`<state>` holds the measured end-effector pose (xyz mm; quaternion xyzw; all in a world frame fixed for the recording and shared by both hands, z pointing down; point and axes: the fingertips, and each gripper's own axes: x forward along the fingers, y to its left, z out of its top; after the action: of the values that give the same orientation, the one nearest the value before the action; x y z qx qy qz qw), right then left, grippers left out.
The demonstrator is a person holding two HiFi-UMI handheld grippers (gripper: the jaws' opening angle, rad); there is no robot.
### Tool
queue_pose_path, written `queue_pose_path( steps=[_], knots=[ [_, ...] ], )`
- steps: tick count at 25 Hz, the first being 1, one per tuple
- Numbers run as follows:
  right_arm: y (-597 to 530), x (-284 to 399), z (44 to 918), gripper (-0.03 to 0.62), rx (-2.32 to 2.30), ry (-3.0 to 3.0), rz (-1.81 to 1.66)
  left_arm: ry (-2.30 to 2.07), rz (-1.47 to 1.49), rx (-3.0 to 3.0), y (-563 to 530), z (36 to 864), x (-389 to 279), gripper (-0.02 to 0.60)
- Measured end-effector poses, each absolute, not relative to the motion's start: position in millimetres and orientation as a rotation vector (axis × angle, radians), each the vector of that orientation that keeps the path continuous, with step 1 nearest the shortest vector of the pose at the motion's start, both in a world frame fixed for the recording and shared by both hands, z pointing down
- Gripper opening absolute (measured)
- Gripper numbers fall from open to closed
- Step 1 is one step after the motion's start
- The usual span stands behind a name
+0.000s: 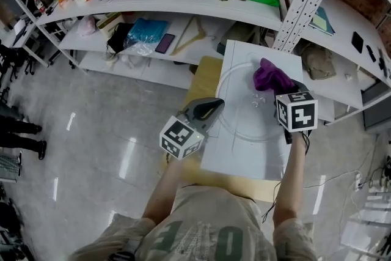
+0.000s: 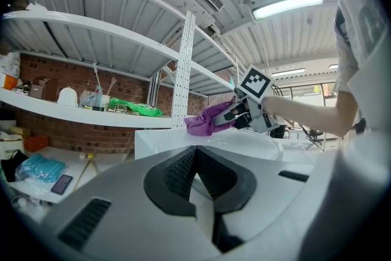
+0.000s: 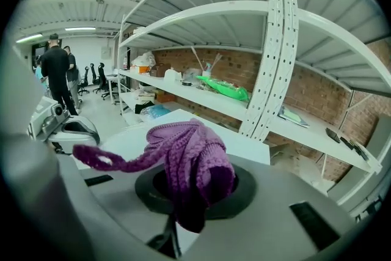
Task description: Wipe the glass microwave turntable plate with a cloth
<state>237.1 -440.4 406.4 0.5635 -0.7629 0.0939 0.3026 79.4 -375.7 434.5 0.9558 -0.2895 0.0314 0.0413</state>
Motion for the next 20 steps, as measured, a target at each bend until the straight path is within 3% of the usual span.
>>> queue_pose_path(
  steps=[20],
  knots=[
    [-341.5, 279.5, 402.6, 0.051, 1.612, -1.969, 0.258, -0.917, 0.122, 2.911, -376.5, 436.0, 77.4, -0.003]
  ],
)
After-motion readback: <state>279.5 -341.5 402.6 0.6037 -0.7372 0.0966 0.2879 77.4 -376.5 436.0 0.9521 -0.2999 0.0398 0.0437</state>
